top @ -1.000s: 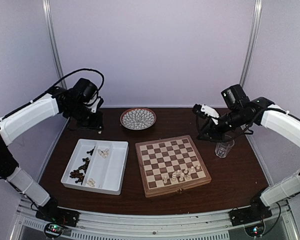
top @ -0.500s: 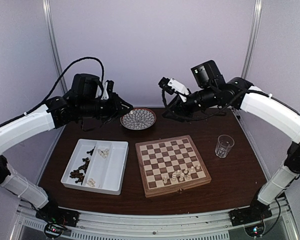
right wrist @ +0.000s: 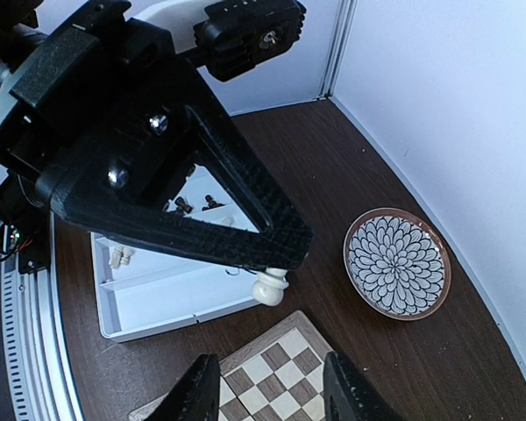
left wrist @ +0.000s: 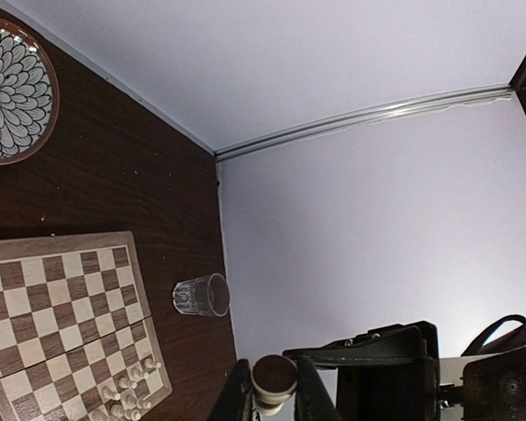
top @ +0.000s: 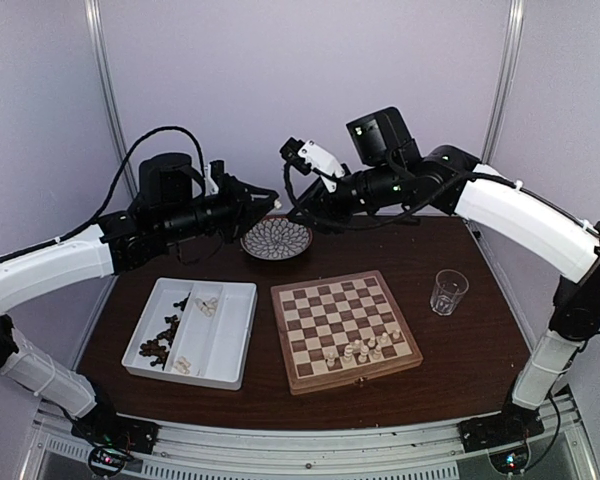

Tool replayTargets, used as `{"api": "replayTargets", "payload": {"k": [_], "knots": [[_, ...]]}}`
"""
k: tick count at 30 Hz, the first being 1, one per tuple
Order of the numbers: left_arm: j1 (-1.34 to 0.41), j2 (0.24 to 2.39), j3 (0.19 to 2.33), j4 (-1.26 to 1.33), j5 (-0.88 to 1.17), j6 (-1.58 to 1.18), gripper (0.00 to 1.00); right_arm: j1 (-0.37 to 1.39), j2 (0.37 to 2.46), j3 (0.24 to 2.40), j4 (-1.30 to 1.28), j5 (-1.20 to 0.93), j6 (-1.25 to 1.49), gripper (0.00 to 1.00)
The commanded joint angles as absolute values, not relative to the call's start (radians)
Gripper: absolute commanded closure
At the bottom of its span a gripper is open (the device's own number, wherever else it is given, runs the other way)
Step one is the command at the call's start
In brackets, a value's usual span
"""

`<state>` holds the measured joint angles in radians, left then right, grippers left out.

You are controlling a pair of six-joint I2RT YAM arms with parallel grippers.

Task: Set up the chess pieces on the board
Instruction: Pass from the left arm to the right

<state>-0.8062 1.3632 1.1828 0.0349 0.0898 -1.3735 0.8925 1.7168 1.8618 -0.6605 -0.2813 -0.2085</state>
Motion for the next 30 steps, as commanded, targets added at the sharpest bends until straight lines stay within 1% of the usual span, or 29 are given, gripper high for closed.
{"api": "replayTargets", "payload": {"k": [1, 8, 23, 25, 27, 30], "knots": [[-0.816, 1.363, 1.177, 0.138, 0.096, -1.423, 0.9, 0.907, 1.735, 1.891, -0.636, -0.239, -0.186, 0.57], [-0.82, 1.379, 1.171, 0.173, 0.114, -1.443, 0.9, 0.917, 1.764, 1.932, -0.627, -0.253, -0.173, 0.6], [-0.825, 1.382, 1.18, 0.164, 0.13, -1.427, 0.9, 0.93, 1.798, 1.985, -0.628, -0.238, -0.169, 0.62], [-0.825, 1.386, 1.18, 0.165, 0.136, -1.428, 0.9, 0.93, 1.8, 1.985, -0.627, -0.237, -0.167, 0.65], [-0.826, 1.388, 1.18, 0.164, 0.141, -1.429, 0.9, 0.93, 1.803, 1.985, -0.626, -0.241, -0.166, 0.71], [-0.828, 1.396, 1.186, 0.164, 0.151, -1.427, 0.9, 0.93, 1.803, 1.985, -0.627, -0.244, -0.163, 0.78]]}}
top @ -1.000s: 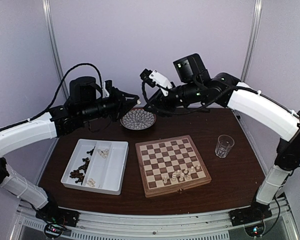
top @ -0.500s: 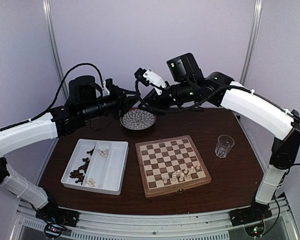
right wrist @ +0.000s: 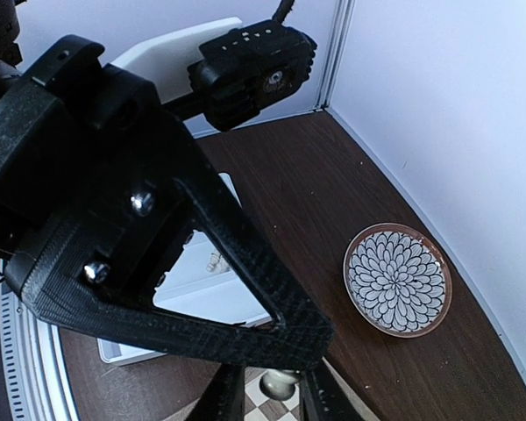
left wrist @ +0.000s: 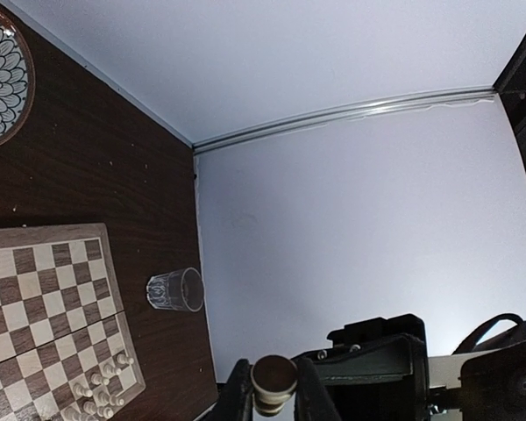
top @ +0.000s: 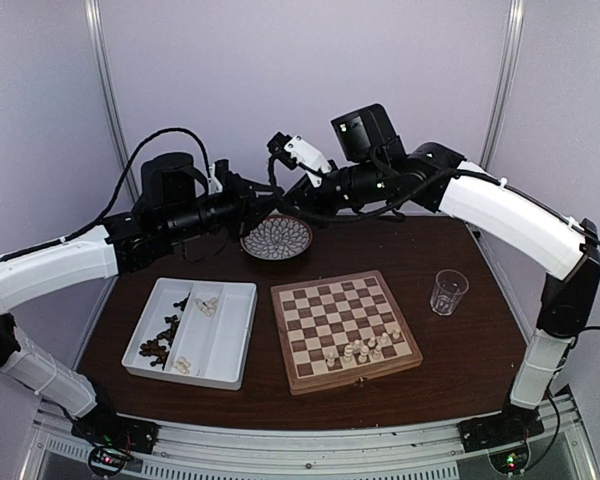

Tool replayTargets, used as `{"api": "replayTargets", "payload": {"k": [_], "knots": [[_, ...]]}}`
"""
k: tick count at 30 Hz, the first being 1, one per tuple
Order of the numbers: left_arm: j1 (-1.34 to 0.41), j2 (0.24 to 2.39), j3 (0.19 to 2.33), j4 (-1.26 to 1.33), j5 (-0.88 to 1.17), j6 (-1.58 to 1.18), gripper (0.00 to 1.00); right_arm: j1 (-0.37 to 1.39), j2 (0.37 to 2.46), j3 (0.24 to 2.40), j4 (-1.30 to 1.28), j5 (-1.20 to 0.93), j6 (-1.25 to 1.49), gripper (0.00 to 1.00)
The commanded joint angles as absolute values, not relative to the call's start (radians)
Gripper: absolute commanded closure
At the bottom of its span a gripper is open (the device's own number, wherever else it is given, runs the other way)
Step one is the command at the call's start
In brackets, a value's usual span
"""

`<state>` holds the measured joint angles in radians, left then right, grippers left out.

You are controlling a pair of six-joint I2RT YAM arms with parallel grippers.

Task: Set up the chess pieces on the board
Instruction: Pass from the left arm to the right, then place the pawn at d2.

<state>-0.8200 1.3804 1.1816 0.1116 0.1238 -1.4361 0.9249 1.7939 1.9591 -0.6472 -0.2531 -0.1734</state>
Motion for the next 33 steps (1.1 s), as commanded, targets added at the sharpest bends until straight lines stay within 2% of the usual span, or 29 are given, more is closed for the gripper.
{"api": "replayTargets", "payload": {"k": [1, 7, 12, 17, 20, 26, 33], "knots": [[-0.829, 1.4, 1.189, 0.164, 0.154, -1.426, 0.9, 0.93, 1.803, 1.985, -0.628, -0.241, -0.165, 0.8], [-0.832, 1.415, 1.195, 0.162, 0.165, -1.426, 0.88, 0.93, 1.796, 1.984, -0.632, -0.213, -0.179, 0.93], [-0.829, 1.377, 1.205, 0.042, 0.12, -1.377, 0.65, 0.927, 1.761, 1.933, -0.644, -0.205, -0.231, 0.97], [-0.765, 1.308, 1.31, -0.392, 0.04, -1.168, 0.51, 0.92, 1.689, 1.827, -0.726, -0.239, -0.316, 0.97], [-0.672, 1.287, 1.339, -0.542, 0.045, -1.047, 0.5, 0.919, 1.663, 1.766, -0.806, -0.257, -0.392, 0.97], [-0.469, 1.316, 1.381, -0.675, 0.127, -0.822, 0.5, 0.919, 1.664, 1.678, -0.973, -0.245, -0.555, 0.97], [-0.442, 1.417, 1.441, -0.694, -0.034, -0.54, 0.51, 0.933, 1.795, 1.788, -1.214, -0.17, -0.735, 0.97]]}}
